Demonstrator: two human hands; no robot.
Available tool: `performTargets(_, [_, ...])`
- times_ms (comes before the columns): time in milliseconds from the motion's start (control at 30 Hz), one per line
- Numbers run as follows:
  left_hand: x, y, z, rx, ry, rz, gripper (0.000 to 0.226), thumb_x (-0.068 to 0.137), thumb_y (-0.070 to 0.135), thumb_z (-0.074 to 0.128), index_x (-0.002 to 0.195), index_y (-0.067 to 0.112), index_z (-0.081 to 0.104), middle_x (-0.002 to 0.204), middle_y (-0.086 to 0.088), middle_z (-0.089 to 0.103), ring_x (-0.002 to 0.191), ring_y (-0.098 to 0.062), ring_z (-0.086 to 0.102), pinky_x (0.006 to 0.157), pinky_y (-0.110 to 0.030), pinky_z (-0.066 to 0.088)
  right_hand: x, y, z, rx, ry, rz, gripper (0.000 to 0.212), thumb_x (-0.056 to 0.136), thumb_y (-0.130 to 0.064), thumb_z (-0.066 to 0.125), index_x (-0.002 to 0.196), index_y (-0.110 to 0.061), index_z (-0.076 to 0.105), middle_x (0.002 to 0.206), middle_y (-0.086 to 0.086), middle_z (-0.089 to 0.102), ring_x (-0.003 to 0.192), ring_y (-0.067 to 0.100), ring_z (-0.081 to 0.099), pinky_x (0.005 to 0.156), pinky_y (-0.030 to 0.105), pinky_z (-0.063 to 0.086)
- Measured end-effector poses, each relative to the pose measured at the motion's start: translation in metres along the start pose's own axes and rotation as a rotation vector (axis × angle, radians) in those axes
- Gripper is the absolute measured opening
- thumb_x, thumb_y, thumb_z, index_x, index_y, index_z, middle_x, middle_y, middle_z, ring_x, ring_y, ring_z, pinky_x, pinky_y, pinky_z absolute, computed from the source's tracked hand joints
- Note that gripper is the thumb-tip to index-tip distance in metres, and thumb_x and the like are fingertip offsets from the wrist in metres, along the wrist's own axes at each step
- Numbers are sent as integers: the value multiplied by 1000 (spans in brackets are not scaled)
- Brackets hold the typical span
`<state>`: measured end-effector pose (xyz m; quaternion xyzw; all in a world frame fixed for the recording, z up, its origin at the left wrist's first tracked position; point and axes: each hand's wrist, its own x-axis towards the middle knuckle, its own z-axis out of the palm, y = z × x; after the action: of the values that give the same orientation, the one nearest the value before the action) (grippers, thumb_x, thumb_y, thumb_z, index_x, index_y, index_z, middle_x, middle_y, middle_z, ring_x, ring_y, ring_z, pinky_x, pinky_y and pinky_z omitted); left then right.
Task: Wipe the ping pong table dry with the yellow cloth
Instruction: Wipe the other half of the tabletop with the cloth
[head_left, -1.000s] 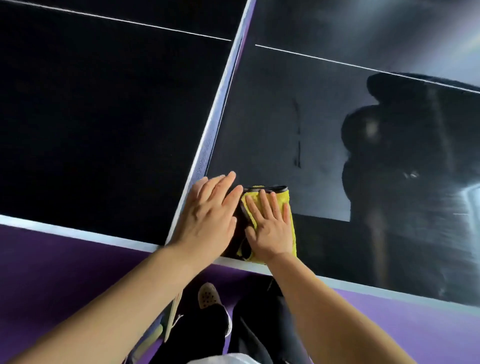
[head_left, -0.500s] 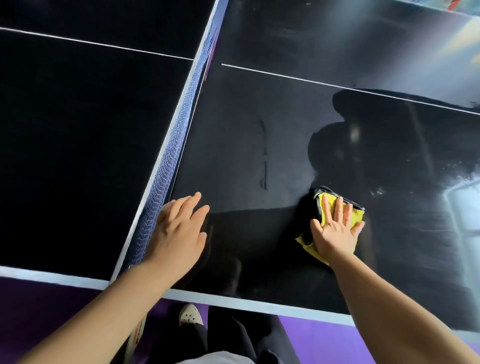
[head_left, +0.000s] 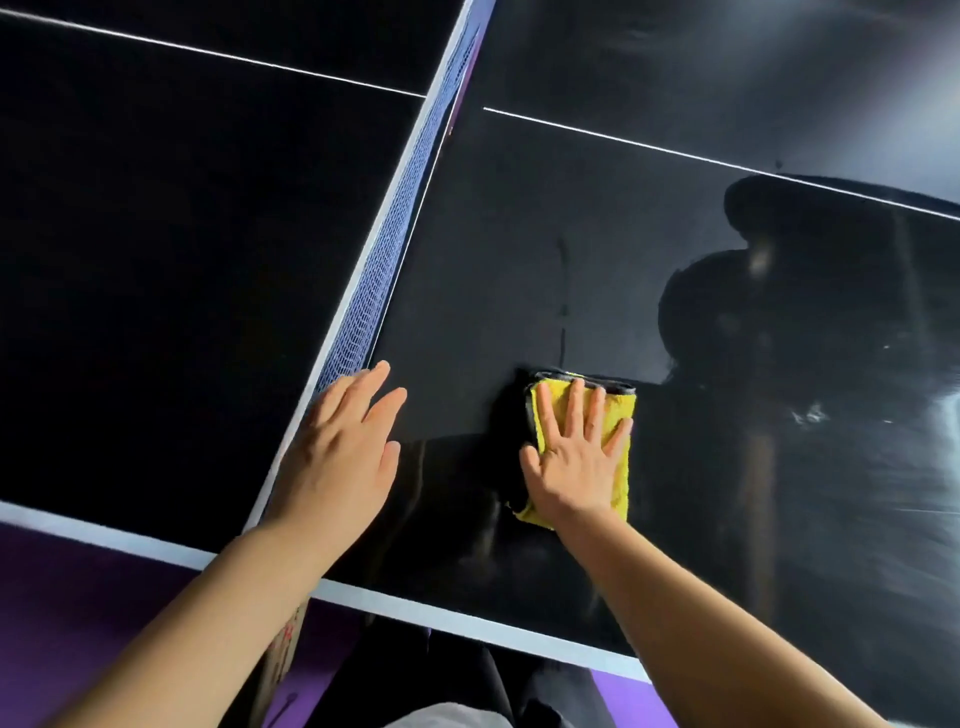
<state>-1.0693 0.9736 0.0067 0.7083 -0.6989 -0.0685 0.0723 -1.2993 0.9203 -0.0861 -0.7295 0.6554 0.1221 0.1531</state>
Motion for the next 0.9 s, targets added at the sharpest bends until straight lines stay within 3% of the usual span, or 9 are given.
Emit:
performTargets(167, [-7,-28,-16,107,76,-23,50,73,13,72,122,5,61,134,-16,52,124,-27,39,111,-39,22,-3,-81,12,-85,-28,-312,74,96,-55,26,154,-34,-15,162,10,-22,146,35,-26,111,66,-16])
performTargets(333, [-24,-46,-22,125,61,-115,48,75,13,71,122,7,61,135,-14,52,123,-28,41,107,-42,30,-8,-154,18,-165,-63,-618,72,99,-57,24,151,-36,-22,161,7,-25,145,32,-29,111,65,-15])
performTargets(467, [-26,-47,-19,156,37,-104,49,72,13,75,119,6,63,132,-15,54,120,-31,48,105,-43,32,4,-166,18,-202,-81,-756,70,99,-57,25,141,-39,-27,163,1,-19,147,26,-27,115,59,-15])
performTargets(633, [-3,-30,-12,152,16,-57,48,76,17,71,122,9,61,136,-14,51,123,-29,45,107,-43,32,21,-138,15,-154,-24,-725,69,99,-54,30,145,-40,-19,165,-2,-9,150,24,-17,116,59,-9])
performTargets(767, [28,-2,0,110,24,12,50,72,16,73,120,8,61,135,-13,51,121,-27,43,107,-37,26,49,-73,1,-76,32,-524,69,94,-51,31,155,-40,1,165,-1,-6,151,24,-13,118,58,-8])
performTargets(900, [55,32,17,66,-3,71,51,69,17,76,117,10,63,132,-10,54,112,-26,47,104,-39,36,73,7,-16,-87,66,-302,72,86,-55,13,155,-40,-2,165,-3,-10,151,22,-15,120,52,-9])
